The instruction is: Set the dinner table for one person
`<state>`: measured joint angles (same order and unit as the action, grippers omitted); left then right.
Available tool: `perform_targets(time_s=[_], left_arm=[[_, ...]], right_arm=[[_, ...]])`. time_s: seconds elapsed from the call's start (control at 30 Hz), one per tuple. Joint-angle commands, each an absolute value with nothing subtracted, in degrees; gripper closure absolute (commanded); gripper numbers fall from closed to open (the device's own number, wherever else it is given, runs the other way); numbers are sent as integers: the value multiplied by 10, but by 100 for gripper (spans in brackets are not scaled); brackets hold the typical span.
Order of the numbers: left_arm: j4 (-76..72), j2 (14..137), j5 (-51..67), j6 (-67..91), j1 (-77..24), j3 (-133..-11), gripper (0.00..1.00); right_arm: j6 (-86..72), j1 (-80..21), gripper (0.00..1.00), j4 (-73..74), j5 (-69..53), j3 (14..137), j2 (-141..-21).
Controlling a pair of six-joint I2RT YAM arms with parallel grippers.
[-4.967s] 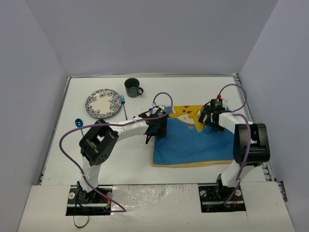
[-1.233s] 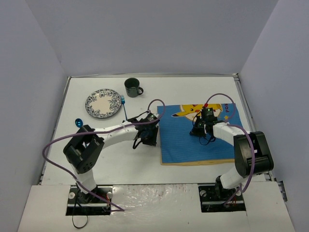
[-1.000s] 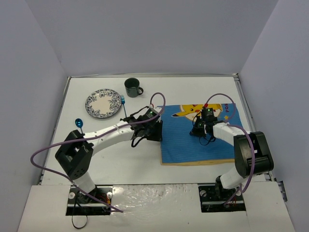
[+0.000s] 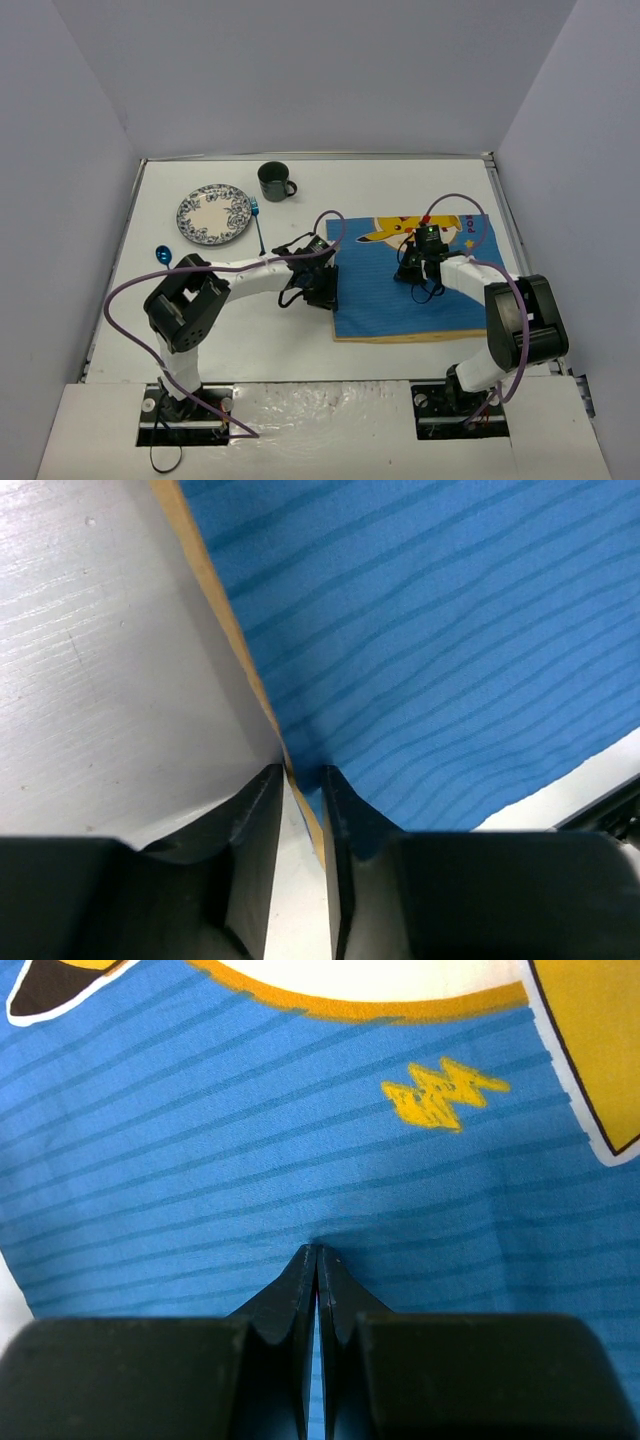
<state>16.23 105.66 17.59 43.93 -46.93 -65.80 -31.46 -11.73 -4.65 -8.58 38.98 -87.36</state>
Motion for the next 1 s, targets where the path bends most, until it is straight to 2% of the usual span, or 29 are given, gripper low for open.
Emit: perform_targets(time_s=[0.0,0.13,0.23,0.5,0.6,0.8,0.97], left_arm=[[196,1047,158,440,-466,-663,74],[200,1022,156,444,-469,-686,63],[213,1002,148,443,-469,-709,55],[267,901,63,421,-440,-740,42],[278,825,-2,405,-415,-716,28],[315,689,-92,376,-327,-654,5],[360,621,-88,331,-228,-622,3]], right_arm=[[-297,-118,100,19,-40,386,-852],[-284,-118,97,31,-39,409,-837],[-275,-119,88,45,-42,435,-827],[-256,-138,76,76,-43,501,-780],[-241,-178,69,79,-30,509,-770],[-217,-277,65,79,17,518,-803],[-215,-351,65,76,72,546,-873]])
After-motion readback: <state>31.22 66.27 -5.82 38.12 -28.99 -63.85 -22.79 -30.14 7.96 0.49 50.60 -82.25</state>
